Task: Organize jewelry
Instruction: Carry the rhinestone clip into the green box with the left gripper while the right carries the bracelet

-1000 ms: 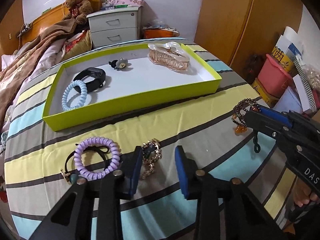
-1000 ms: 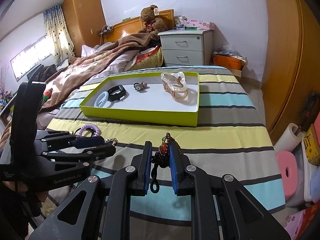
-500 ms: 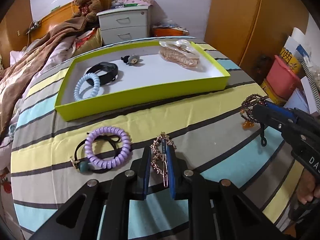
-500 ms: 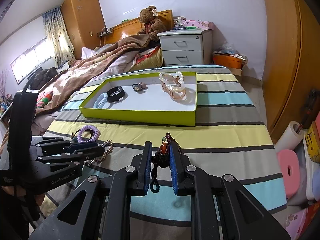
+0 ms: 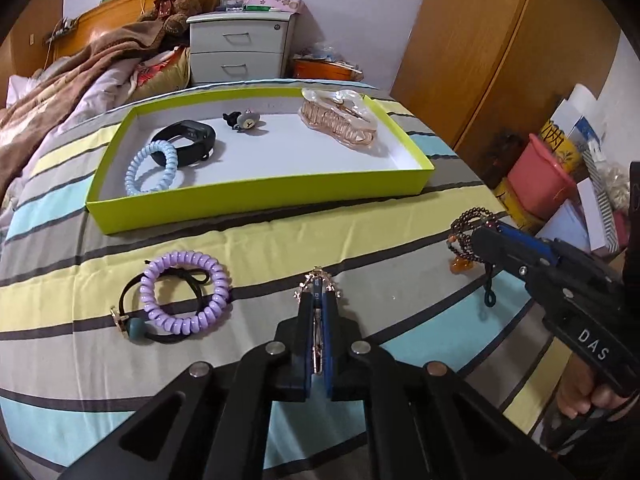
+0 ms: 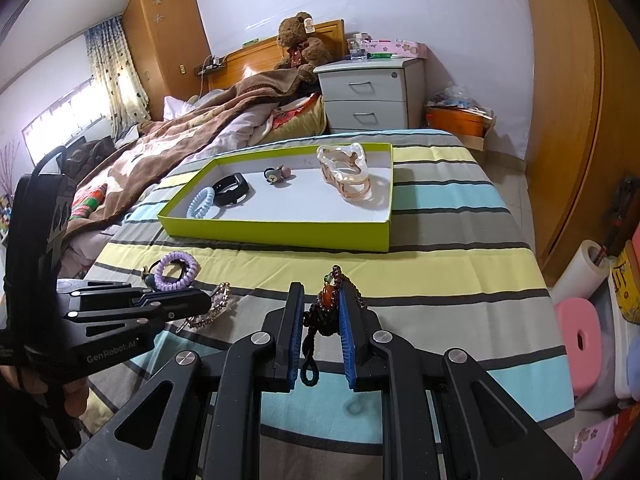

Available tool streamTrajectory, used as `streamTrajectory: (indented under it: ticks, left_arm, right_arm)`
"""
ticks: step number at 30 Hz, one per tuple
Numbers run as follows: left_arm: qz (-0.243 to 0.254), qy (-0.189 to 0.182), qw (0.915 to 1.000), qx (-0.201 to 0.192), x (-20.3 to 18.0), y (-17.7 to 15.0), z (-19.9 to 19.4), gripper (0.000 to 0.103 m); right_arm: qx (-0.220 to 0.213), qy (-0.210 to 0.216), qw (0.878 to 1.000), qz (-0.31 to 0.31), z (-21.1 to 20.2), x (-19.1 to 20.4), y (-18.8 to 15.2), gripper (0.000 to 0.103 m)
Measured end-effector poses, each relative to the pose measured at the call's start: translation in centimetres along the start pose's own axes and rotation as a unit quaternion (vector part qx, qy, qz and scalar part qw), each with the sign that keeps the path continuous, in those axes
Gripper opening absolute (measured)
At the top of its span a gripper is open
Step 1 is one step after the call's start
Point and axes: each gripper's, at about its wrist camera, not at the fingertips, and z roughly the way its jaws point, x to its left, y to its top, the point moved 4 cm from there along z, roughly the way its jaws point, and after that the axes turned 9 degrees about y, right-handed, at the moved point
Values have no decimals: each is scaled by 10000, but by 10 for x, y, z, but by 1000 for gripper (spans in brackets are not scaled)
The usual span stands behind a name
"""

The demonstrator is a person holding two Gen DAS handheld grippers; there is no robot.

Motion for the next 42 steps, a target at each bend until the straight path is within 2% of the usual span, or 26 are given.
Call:
streamTrajectory:
  ticks: [5, 12, 27, 42]
  left_arm:
    - [-382, -237, 9990, 5, 10, 0, -1, 4]
    - [-1021, -100, 9947, 34, 35, -3, 2, 4]
    - [-795, -98, 9963, -322, 28, 16, -24, 4]
    - [-784, 25, 9948, -655, 45, 56, -39, 4]
  right_arm:
    - [17, 5, 10000, 9, 1, -1, -1, 17]
    - [27, 30, 10000, -15, 2, 0, 0, 17]
    - [-140, 45, 9998, -160, -8, 9, 19, 17]
    - [-300, 64, 9983, -503, -4, 23, 67, 17]
